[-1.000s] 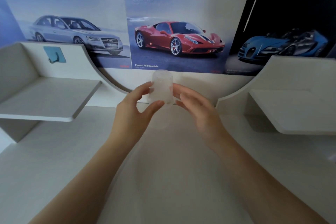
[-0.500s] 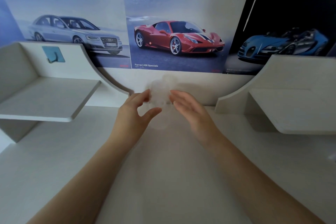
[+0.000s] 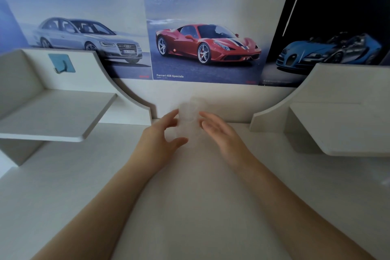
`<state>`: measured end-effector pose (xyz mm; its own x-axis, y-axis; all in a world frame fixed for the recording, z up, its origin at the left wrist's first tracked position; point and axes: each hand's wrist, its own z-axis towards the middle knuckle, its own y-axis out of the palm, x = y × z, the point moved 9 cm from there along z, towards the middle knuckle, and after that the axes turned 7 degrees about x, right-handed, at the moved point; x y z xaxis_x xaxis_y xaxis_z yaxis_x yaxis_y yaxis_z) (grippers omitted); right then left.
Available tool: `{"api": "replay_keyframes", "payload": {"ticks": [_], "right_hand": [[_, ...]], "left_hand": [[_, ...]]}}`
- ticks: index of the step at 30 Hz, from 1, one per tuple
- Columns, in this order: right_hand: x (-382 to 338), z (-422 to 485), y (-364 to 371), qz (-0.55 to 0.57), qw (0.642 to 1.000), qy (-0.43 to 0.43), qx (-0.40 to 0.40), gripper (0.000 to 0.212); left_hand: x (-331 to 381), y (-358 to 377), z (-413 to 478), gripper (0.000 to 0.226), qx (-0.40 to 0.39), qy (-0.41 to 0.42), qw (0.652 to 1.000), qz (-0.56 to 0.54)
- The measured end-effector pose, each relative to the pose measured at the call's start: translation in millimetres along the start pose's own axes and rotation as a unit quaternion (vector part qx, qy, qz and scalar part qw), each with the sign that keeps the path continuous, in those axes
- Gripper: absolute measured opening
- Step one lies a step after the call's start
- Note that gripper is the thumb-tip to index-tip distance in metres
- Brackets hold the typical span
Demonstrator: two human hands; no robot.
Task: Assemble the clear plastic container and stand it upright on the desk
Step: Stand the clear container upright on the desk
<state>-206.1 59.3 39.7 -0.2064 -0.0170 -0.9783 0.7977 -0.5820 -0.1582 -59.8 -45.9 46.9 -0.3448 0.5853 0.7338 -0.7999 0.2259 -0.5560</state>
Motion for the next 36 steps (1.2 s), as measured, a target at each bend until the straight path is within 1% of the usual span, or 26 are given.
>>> {"api": "replay_keyframes", "payload": {"ticks": [4, 9, 16, 24, 30, 34, 36], "right_hand": [[4.7, 1.1, -1.6, -0.010, 1.000, 0.003, 0.000, 0.026], [10.0, 0.1, -0.5, -0.025, 1.000, 0.006, -0.006, 0.040], [12.6, 2.6, -1.7, -0.044, 0.999, -0.002, 0.000, 0.039], [15.8, 5.8, -2.1, -0.059, 0.998, -0.008, 0.001, 0.028], [15.9, 6.3, -2.0, -0.068, 0.998, -0.013, 0.004, 0.033], [14.8, 5.9, -2.3, -0.077, 0.997, -0.008, 0.001, 0.021], [13.6, 5.9, -2.5, -0.072, 0.997, -0.011, 0.000, 0.020]], "left_hand": [[-3.9, 3.0, -0.1, 0.070, -0.008, -0.009, 1.000, 0.004], [-6.8, 9.3, 0.1, 0.056, -0.032, -0.012, 0.999, 0.008], [-4.4, 9.6, -1.6, 0.053, -0.038, -0.007, 0.999, 0.025], [-4.0, 9.8, -1.5, 0.053, -0.039, -0.005, 0.999, 0.024], [-5.9, 9.6, -1.8, 0.046, -0.039, -0.019, 0.999, 0.014], [-9.2, 6.3, 0.3, 0.041, -0.024, -0.041, 0.999, -0.001], [-11.6, 3.8, 1.7, 0.042, -0.020, -0.045, 0.999, 0.005]]}}
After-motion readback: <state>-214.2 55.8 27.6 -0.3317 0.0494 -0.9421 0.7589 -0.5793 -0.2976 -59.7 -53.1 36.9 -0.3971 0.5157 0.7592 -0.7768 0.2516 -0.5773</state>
